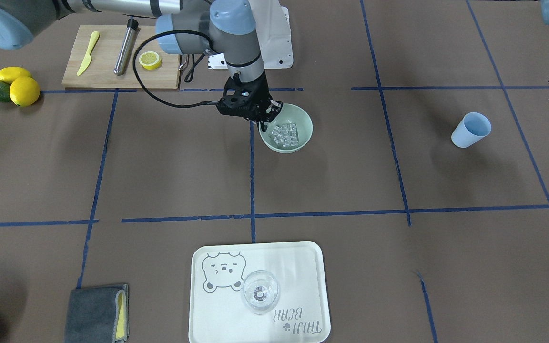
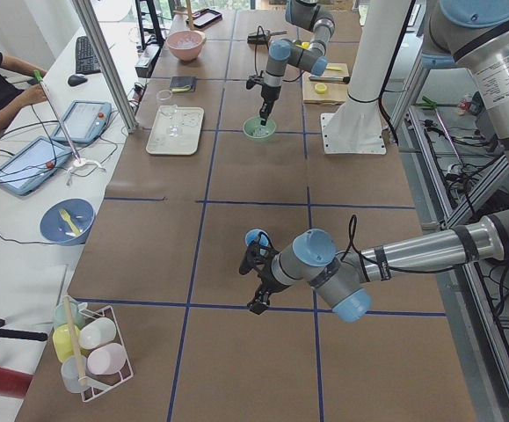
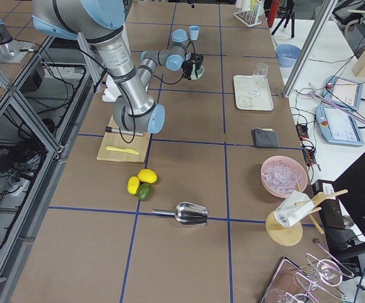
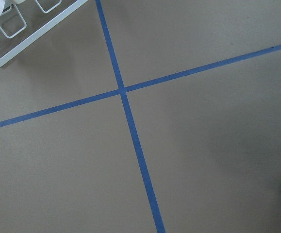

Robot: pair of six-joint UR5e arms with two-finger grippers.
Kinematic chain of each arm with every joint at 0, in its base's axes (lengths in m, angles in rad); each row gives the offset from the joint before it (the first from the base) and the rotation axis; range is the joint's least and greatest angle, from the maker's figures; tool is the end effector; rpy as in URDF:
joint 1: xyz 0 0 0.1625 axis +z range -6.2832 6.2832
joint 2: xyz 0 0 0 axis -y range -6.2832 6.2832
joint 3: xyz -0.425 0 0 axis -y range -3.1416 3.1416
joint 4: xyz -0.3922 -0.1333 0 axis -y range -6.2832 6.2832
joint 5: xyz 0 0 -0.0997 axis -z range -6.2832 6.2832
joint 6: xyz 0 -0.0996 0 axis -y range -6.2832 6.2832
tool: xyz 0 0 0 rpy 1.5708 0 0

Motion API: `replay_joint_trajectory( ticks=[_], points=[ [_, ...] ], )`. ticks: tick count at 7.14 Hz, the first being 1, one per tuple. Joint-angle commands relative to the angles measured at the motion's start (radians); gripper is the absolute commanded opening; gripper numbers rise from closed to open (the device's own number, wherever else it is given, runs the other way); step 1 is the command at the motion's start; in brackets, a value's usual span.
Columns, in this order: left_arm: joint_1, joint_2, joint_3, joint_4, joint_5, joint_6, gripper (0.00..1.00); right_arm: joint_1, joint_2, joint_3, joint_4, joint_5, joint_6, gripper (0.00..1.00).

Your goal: Pour ice into bowl

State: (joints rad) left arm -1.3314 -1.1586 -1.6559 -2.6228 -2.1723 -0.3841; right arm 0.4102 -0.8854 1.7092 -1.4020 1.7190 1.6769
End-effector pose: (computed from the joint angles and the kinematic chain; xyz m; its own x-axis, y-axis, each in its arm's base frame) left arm 0.0036 -0.3390 0.6733 0.7266 0.2467 -0.6412 0.1022 0.8841 0.4560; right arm -0.5694 -0.3769 0.1741 0.4686 0.3180 0.8242 -0.3325 0.9278 -0.1689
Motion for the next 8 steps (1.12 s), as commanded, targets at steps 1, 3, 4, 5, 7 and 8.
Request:
replay_joint_trajectory(
  ticks=[1,3,4,5,7,8],
  points=[
    [-0.049,-0.061,-0.001,0.171,-0.168,0.011,1.0,0.14,-0.178,0.171,0.009,0.123,-0.072,0.0],
    [-0.045,-0.101,-0.007,0.345,-0.387,0.007,1.0,0.232,-0.347,0.249,0.012,0.181,-0.274,0.0],
    [-0.037,-0.172,-0.048,0.527,-0.423,0.001,1.0,0.286,-0.413,0.259,0.014,0.227,-0.36,0.0],
    [-0.035,-0.194,-0.115,0.663,-0.384,0.002,1.0,0.349,-0.484,0.273,0.018,0.275,-0.476,0.0],
    [-0.035,-0.284,-0.15,0.8,-0.172,0.052,1.0,0.387,-0.675,0.273,0.157,0.313,-0.621,0.0],
    [-0.052,-0.352,-0.147,0.951,-0.137,0.156,1.0,0.397,-0.778,0.264,0.287,0.323,-0.638,0.0]
  ],
)
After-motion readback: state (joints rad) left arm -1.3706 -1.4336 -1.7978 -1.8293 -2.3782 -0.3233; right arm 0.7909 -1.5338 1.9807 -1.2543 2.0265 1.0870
